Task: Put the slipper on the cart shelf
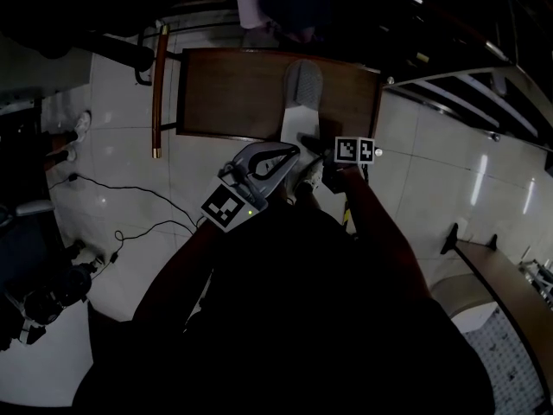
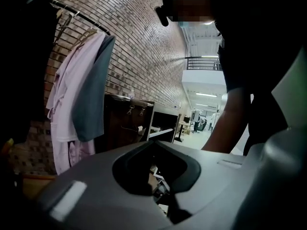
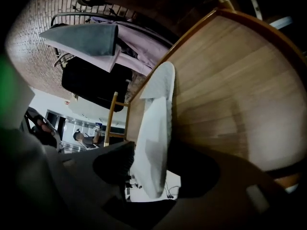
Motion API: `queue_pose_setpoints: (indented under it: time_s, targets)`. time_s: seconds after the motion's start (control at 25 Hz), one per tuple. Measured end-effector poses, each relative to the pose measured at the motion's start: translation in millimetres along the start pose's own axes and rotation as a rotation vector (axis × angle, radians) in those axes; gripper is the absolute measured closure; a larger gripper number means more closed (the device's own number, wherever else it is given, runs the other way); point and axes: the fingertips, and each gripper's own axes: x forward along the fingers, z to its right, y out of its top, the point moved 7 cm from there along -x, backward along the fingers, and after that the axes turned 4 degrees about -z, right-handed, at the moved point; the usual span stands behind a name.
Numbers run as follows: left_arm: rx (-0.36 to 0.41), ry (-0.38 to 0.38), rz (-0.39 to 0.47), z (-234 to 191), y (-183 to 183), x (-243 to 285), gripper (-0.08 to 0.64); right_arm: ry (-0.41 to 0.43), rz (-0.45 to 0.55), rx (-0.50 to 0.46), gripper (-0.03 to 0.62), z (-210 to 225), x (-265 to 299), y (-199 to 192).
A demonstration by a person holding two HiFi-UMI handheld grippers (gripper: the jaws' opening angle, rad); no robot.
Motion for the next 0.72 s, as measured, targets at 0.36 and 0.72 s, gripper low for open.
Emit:
queue_pose_setpoints:
  time_s: [0.36, 0.72]
  targets:
    - [-0.020, 0.020, -0.006, -7.9, -5.8, -11.3, 0.558, 0.017, 0.023, -0.058, 0.525, -15.7, -2.0, 5.5]
    - [0.019, 0.018, 0.008, -9.5, 13.1, -14.4, 0.558, 0.030, 0.201, -0.155, 0.526, -60.4, -64.1, 2.2]
